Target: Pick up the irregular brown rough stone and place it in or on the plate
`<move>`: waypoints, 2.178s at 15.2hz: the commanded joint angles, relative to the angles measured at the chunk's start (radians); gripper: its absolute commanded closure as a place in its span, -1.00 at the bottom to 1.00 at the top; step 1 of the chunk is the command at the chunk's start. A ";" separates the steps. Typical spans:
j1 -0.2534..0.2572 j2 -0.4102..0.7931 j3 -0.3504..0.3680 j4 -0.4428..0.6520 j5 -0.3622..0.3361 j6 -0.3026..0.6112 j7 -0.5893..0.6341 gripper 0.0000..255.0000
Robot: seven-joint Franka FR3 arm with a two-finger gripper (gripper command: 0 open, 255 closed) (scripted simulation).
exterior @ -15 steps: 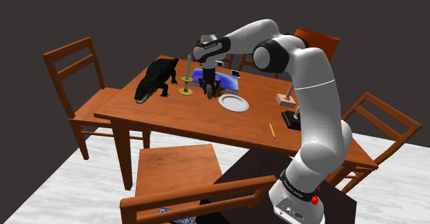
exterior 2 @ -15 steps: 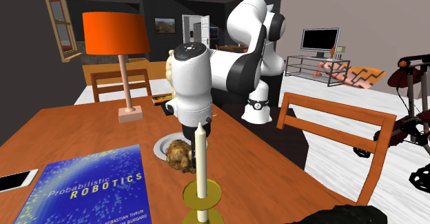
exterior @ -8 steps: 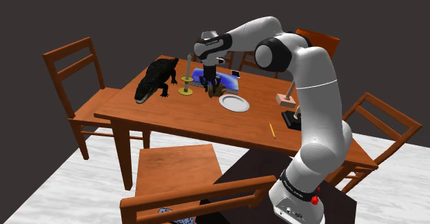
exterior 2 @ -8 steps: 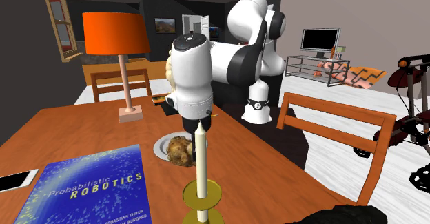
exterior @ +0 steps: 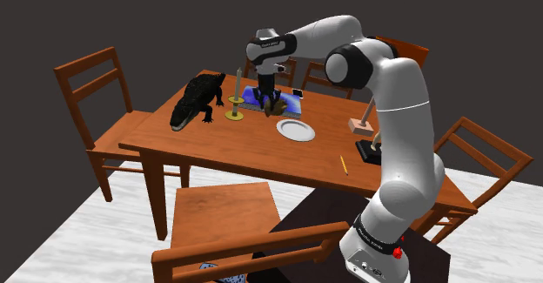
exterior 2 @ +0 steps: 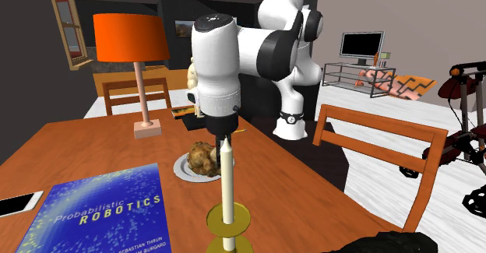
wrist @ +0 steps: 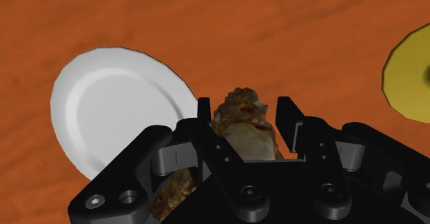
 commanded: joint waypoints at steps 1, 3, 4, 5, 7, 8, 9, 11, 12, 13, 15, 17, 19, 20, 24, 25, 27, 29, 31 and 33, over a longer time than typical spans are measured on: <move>-0.001 -0.007 -0.001 0.019 -0.002 -0.026 -0.001 1.00; -0.001 -0.014 -0.002 0.036 -0.003 -0.049 -0.002 1.00; -0.001 -0.015 -0.002 0.038 -0.003 -0.052 -0.002 1.00; -0.003 -0.052 -0.008 -0.020 -0.010 -0.030 -0.013 1.00; -0.009 -0.121 -0.021 -0.125 -0.023 0.008 -0.034 1.00; -0.013 -0.154 -0.028 -0.173 -0.031 0.026 -0.045 1.00; -0.018 -0.185 -0.035 -0.219 -0.038 0.041 -0.056 1.00; -0.027 -0.244 -0.049 -0.303 -0.054 0.070 -0.078 1.00; -0.032 -0.272 -0.056 -0.342 -0.063 0.083 -0.089 1.00; -0.038 -0.300 -0.063 -0.379 -0.071 0.094 -0.100 1.00; -0.043 -0.283 -0.064 -0.357 -0.068 0.089 -0.104 1.00; -0.020 -0.335 -0.067 -0.465 -0.127 0.186 -0.100 -1.00; 0.017 -0.422 -0.076 -0.659 -0.260 0.374 -0.076 -1.00; 0.030 -0.457 -0.083 -0.746 -0.337 0.466 -0.053 -1.00; 0.047 -0.525 -0.141 -1.018 -0.772 0.806 0.146 -1.00; 0.047 -0.525 -0.150 -1.035 -0.827 0.833 0.177 -1.00; 0.040 -0.496 -0.156 -1.029 -0.836 0.860 0.184 -1.00; 0.033 -0.467 -0.162 -1.023 -0.845 0.886 0.192 -1.00; 0.026 -0.438 -0.168 -1.015 -0.854 0.912 0.200 -1.00; 0.021 -0.414 -0.172 -1.009 -0.862 0.932 0.206 -1.00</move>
